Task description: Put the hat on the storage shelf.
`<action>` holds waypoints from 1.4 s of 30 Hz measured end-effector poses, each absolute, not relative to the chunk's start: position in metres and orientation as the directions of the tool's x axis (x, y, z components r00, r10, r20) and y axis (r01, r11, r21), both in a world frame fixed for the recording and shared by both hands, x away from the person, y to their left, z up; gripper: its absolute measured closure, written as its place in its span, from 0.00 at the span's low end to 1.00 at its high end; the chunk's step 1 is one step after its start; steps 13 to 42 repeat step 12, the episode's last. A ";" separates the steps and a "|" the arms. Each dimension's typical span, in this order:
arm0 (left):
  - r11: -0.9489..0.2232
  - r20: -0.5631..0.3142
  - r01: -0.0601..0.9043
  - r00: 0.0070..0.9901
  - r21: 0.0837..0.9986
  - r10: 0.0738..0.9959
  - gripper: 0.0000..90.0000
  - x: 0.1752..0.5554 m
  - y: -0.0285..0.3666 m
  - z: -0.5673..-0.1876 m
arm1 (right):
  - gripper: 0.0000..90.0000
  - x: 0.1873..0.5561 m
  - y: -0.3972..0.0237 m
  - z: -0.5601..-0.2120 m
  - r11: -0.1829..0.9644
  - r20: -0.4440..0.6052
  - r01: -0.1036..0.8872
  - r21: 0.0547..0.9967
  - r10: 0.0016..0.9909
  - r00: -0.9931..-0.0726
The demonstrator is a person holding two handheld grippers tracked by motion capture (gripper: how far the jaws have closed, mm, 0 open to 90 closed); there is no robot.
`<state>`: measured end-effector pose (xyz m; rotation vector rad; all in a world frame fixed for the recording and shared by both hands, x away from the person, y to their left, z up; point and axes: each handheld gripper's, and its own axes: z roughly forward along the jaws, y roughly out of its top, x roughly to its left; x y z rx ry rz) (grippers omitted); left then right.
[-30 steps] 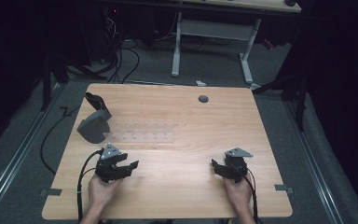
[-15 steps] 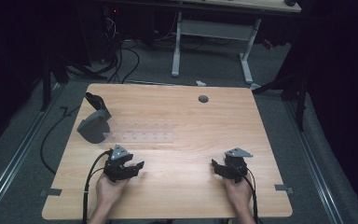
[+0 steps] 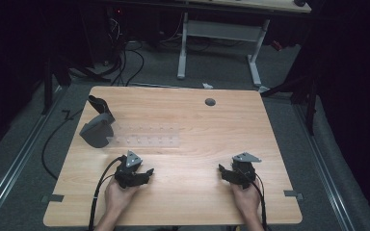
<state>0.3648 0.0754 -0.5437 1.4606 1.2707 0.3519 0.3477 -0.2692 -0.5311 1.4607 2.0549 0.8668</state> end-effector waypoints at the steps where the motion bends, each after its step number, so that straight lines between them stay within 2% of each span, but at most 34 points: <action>1: 0.187 -0.403 0.491 0.381 0.851 0.832 0.42 0.365 0.074 -0.545 | 0.38 0.348 -0.269 -0.531 0.233 -0.017 0.649 0.724 0.947 -0.322; 12: 0.187 -0.400 0.485 0.383 0.854 0.833 0.37 0.367 0.073 -0.546 | 0.38 0.348 -0.269 -0.531 0.232 -0.015 0.650 0.724 0.947 -0.322; 42: 0.187 -0.400 0.485 0.383 0.854 0.833 0.37 0.367 0.073 -0.546 | 0.38 0.348 -0.269 -0.531 0.232 -0.015 0.650 0.724 0.947 -0.322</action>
